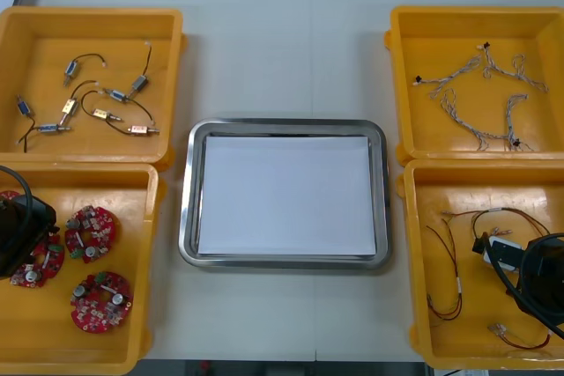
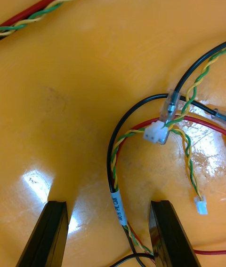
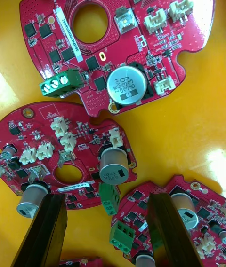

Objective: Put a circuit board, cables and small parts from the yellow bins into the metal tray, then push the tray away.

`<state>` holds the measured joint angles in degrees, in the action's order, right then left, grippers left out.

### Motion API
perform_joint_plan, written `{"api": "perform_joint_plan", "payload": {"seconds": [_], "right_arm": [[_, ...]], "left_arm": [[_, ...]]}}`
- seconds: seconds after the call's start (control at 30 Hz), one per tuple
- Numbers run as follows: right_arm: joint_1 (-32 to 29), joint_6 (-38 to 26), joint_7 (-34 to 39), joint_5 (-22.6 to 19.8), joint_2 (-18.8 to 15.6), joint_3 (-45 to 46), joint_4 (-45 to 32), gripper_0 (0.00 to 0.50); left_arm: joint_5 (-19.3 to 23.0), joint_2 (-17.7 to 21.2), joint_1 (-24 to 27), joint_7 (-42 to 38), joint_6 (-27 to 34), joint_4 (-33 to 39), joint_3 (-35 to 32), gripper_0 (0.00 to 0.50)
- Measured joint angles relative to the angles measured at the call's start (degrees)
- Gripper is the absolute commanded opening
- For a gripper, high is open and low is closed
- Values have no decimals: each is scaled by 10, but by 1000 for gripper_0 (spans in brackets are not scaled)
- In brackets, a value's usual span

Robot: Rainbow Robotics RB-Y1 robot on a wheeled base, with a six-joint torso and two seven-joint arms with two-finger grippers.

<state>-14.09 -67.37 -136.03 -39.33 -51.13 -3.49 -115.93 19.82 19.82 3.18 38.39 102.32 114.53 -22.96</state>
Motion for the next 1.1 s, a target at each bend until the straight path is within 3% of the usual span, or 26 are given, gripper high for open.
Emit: {"api": "perform_joint_plan", "payload": {"seconds": [0.2, 0.23, 0.27, 0.3, 0.33, 0.83, 1.1], "right_arm": [[0, 0, 0, 6, 3, 0, 0, 489], [0, 0, 0, 8, 5, 0, 0, 363], [0, 0, 0, 9, 7, 0, 0, 279], [0, 0, 0, 10, 8, 0, 0, 69], [0, 0, 0, 11, 10, 0, 0, 0], [4, -4, 0, 9, 14, 0, 0, 0], [38, -74, 0, -26, 15, 14, -5, 0]], "left_arm": [[-7, -11, 0, 0, -10, -7, 0, 500], [-7, -13, 0, 0, -15, -10, 0, 500], [-8, -15, 0, 0, -17, -14, 0, 500], [-9, -17, 0, 0, -18, -17, 0, 500], [-9, -19, 0, 0, -19, -18, 0, 500], [-21, -28, 0, 0, -20, -19, 0, 500], [-28, -29, 0, 0, -23, -19, 0, 488]]}}
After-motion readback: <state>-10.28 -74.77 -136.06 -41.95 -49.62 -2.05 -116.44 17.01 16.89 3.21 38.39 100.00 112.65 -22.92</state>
